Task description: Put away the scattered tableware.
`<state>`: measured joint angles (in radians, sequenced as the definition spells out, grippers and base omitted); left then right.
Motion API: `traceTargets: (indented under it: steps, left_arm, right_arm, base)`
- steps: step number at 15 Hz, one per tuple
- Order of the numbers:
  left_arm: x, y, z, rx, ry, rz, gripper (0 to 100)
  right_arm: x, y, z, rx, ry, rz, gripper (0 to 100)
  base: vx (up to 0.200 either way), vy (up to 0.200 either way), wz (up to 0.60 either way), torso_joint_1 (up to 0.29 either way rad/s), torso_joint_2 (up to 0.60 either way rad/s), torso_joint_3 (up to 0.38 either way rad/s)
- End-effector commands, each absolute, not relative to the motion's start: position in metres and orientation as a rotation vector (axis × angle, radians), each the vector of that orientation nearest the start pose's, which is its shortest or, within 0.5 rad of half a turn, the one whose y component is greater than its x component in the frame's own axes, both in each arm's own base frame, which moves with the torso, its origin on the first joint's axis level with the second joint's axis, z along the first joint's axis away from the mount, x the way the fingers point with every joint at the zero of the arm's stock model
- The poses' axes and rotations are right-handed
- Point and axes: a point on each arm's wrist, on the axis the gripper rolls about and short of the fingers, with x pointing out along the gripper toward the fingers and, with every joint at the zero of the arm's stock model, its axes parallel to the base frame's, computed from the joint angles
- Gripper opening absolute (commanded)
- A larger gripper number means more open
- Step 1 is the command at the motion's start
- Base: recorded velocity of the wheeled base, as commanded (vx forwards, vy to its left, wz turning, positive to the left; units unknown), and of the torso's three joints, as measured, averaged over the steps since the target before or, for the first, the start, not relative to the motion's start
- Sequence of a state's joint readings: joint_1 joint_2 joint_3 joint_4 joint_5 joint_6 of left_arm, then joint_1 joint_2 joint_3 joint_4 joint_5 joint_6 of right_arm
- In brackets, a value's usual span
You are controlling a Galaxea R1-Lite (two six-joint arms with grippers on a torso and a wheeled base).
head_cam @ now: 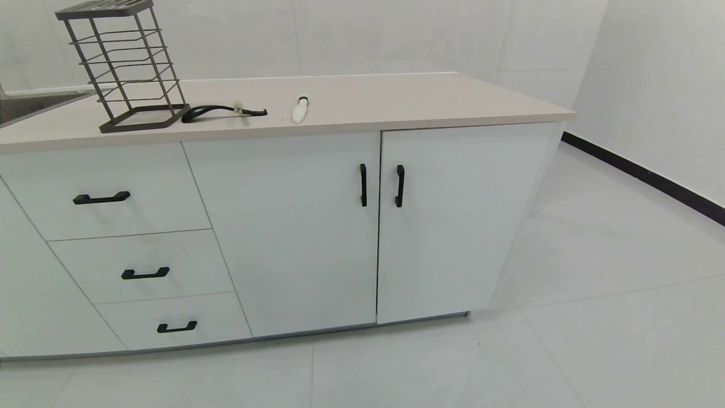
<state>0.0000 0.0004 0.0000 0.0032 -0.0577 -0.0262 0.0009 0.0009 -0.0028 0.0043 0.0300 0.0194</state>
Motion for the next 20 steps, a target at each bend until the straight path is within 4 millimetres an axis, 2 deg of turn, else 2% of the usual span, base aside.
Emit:
traceTargets:
  steps: [1,2,11,17,20]
  left_arm:
    - [-0.0227,-0.0013,0.0752,-0.026,0.005,-0.058,100]
    - [-0.0227,-0.0013,0.0752,-0.023,0.005,-0.058,100]
    - [-0.0227,-0.0013,0.0752,-0.023,0.005,-0.058,100]
    - [-0.0227,-0.0013,0.0752,-0.023,0.005,-0.06,100]
    - [-0.0227,-0.0013,0.0752,-0.02,0.005,-0.06,100]
  right_arm:
    - [-0.0228,0.0007,0.0758,0.022,0.006,0.032,0]
    - [-0.0228,0.0007,0.0758,0.022,0.006,0.032,0]
    - [-0.0228,0.0006,0.0758,0.022,0.006,0.026,0]
    - [-0.0228,0.0006,0.0758,0.02,0.006,0.028,0]
    - [-0.0228,0.0006,0.0758,0.02,0.006,0.028,0]
  base:
    - [0.2,0.2,0.0,0.007,0.01,-0.002]
    - [0.2,0.2,0.0,0.002,0.0,0.007]
    - [0.0,0.0,0.6,0.002,0.0,0.002]
    - [0.0,0.2,0.0,0.002,0.0,0.002]
    - [0.2,0.133,0.0,0.005,0.0,0.002]
